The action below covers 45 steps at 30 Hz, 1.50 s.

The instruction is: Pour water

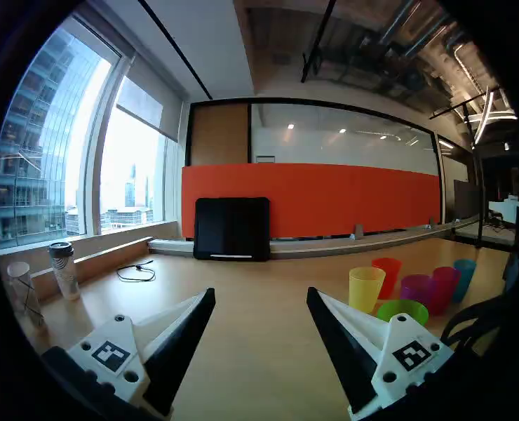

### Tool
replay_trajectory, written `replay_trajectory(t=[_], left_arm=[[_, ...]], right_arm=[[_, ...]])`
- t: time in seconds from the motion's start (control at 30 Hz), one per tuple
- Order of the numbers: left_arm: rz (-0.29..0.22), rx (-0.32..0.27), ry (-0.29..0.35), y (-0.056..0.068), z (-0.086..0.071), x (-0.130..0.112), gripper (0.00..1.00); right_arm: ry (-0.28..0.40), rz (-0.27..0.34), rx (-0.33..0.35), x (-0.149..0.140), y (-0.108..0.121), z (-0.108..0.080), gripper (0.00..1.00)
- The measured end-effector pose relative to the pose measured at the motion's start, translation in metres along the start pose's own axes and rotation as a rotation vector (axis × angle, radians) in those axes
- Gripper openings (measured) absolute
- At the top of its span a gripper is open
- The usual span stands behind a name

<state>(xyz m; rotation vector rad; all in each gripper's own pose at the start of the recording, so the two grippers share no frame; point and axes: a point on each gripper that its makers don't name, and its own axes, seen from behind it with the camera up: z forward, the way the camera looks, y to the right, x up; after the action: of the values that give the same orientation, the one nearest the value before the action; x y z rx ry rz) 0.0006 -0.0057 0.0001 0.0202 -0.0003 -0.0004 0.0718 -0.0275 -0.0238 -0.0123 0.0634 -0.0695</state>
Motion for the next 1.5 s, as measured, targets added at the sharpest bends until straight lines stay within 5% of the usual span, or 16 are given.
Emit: replay_trajectory(t=[0.5, 1.5], left_arm=[[0.000, 0.000, 0.000, 0.001, 0.000, 0.000, 0.97], [0.000, 0.000, 0.000, 0.000, 0.000, 0.000, 0.97]], right_arm=[[0.008, 0.000, 0.012, -0.038, -0.008, 0.009, 1.00], [-0.061, 0.054, 0.012, -0.076, 0.017, 0.018, 1.00]])
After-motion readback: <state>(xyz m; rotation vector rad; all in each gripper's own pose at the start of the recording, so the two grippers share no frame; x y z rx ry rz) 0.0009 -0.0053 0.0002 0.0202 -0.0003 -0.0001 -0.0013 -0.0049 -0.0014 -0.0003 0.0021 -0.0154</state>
